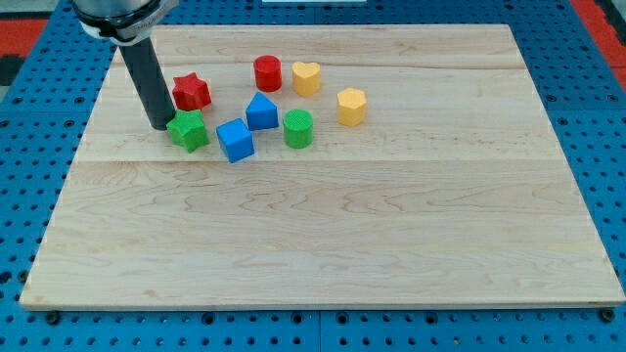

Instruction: Push the blue triangle into the green circle

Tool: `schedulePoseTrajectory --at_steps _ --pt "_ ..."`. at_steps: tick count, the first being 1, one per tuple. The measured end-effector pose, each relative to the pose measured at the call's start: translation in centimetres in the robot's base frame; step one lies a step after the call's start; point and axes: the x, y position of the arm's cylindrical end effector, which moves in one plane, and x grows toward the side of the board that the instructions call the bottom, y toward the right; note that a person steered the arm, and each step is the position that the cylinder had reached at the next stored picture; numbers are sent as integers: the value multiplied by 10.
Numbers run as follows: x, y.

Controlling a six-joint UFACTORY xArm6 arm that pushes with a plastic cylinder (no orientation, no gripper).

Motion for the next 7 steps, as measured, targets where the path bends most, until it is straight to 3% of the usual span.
schedulePoseTrajectory --at_steps 7 --pt "-48 102"
